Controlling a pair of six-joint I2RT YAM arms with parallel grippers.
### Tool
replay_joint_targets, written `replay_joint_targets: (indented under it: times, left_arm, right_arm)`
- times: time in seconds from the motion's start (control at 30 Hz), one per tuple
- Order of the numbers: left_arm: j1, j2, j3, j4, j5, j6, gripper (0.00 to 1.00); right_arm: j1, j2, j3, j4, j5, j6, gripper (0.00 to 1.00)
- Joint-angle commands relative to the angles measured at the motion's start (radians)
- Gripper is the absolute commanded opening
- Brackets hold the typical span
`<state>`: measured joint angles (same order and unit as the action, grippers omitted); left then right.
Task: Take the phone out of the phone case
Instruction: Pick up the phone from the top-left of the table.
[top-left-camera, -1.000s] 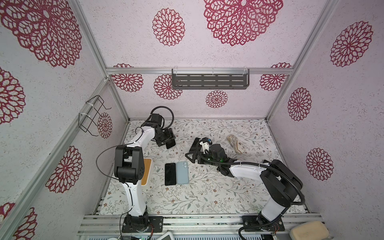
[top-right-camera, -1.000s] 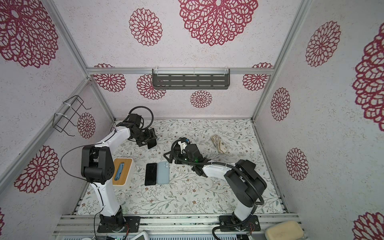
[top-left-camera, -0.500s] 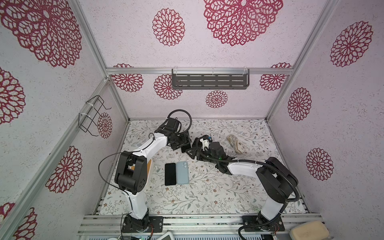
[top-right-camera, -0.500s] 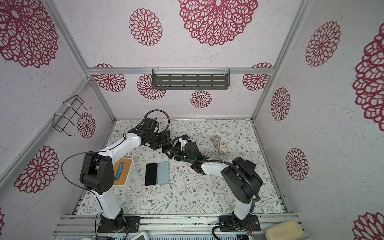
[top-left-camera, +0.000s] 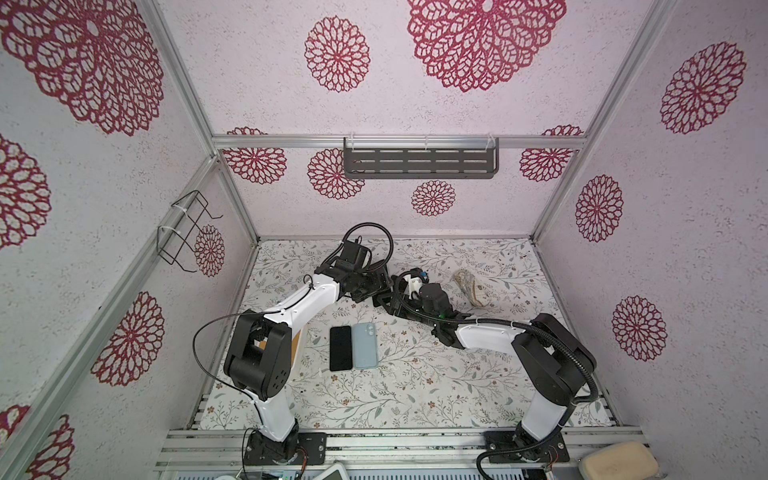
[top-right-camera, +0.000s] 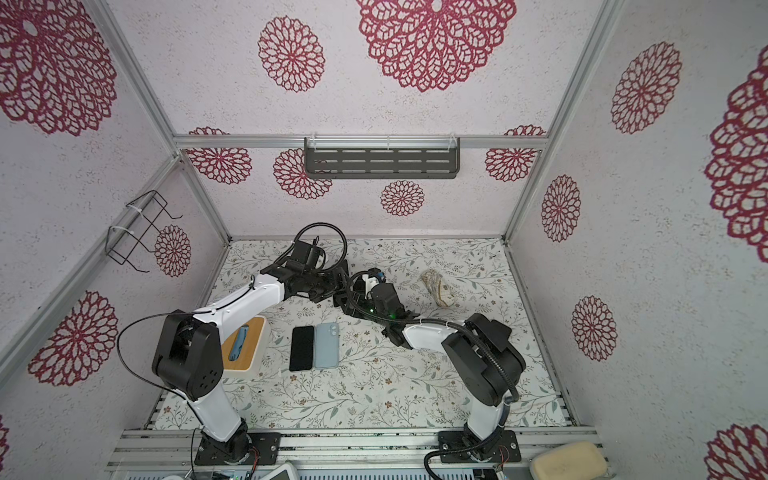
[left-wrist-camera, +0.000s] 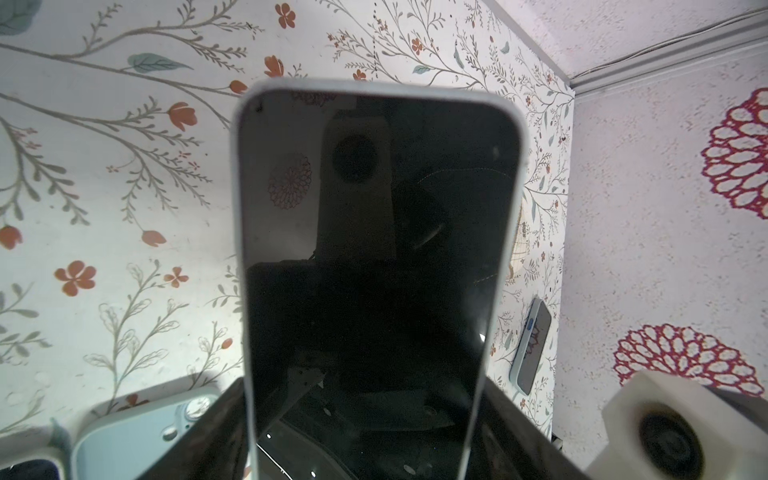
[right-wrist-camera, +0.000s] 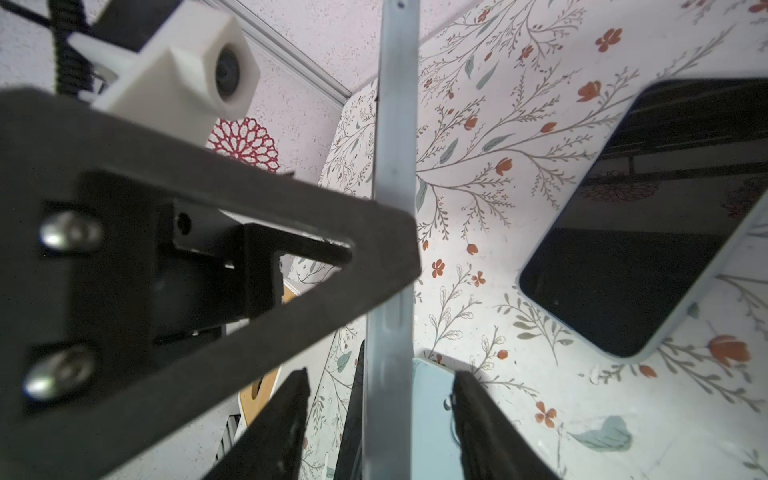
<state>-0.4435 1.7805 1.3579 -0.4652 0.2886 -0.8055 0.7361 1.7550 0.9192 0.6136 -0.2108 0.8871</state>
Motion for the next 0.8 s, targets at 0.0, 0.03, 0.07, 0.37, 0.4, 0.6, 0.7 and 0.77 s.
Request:
replay_joint_targets:
  times: [0.0,0.03,0.07,0.37,0.4,0.6,0.7,0.77]
  left_arm:
    - [-0.02,-0.045,-0.018,0.092,-0.002,-0.019,0.64]
    - [-0.022,-0.047,-0.026,0.1,-0.001,-0.025,0.64]
    - [-0.024,-0.05,-0.033,0.11,0.002,-0.028,0.64]
    - [-0.053,-0.07,-0.061,0.148,0.006,-0.046,0.64]
    - [-0.056,-0.072,-0.066,0.154,0.008,-0.047,0.64]
    - [-0.06,-0.11,-0.122,0.243,0.026,-0.064,0.76]
    - [-0.059,-0.15,-0.166,0.314,0.027,-0.063,0.92]
    - [-0.057,-0.184,-0.214,0.4,0.047,-0.07,0.98]
  right_arm:
    - [-0.01,-0.029,-0.014,0.031,0.034,-0.002,0.5]
    - [-0.012,-0.035,-0.017,0.028,0.041,-0.004,0.48]
    - [-0.012,-0.042,-0.023,0.029,0.046,-0.006,0.46]
    - [-0.023,-0.062,-0.058,0.052,0.044,0.001,0.22]
    - [-0.023,-0.067,-0.063,0.057,0.041,0.001,0.18]
    - [-0.023,-0.116,-0.089,0.066,0.012,0.0,0.03]
    - [-0.023,-0.163,-0.112,0.053,-0.006,-0.013,0.0]
    - [-0.023,-0.204,-0.13,0.034,-0.023,-0.032,0.0]
